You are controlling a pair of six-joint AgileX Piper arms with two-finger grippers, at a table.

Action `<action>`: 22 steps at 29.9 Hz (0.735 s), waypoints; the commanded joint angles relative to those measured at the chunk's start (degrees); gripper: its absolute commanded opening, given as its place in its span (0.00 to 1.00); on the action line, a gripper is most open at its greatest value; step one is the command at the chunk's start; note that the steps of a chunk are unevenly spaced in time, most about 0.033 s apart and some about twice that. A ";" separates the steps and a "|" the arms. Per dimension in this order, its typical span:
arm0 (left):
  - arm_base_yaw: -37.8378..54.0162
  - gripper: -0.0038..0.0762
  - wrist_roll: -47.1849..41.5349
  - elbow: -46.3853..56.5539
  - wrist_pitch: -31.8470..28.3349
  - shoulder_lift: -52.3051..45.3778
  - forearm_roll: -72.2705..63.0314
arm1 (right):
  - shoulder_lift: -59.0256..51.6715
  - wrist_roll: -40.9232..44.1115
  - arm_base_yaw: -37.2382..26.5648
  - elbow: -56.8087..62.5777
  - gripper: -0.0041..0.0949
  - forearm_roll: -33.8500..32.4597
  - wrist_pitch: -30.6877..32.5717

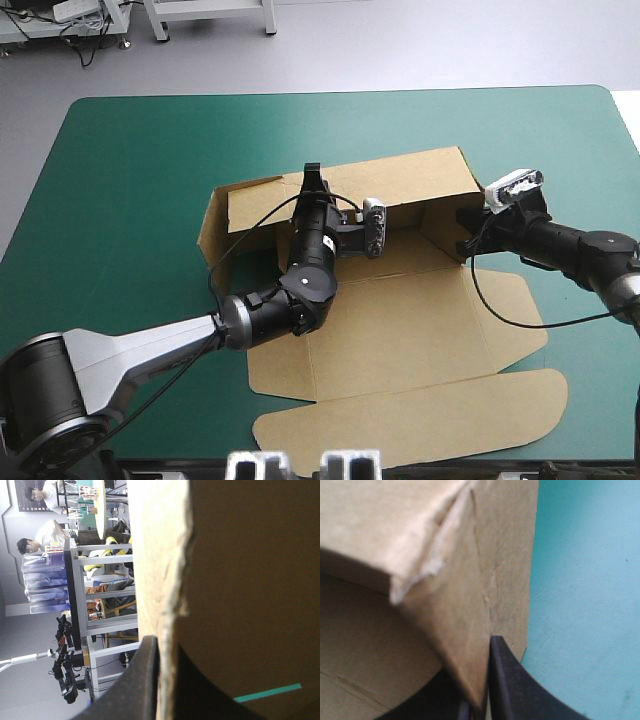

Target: Fold the box

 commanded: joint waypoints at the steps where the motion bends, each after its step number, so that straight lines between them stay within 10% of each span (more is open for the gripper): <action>1: -0.67 0.04 -0.89 -0.63 -2.13 -1.62 -2.72 | -1.21 0.41 0.09 -1.35 0.04 3.39 2.10; 7: -0.67 0.09 -1.33 -0.63 -1.40 -1.62 0.75 | -1.21 0.41 0.09 -1.35 0.04 2.88 2.22; 16: -0.57 0.57 -15.50 -0.63 0.04 -1.62 14.76 | -1.21 0.80 0.09 -1.35 0.04 2.44 3.16; 22: -0.98 0.59 -17.71 -0.89 0.85 -1.62 18.89 | -1.21 0.80 0.09 -1.35 0.04 2.44 3.16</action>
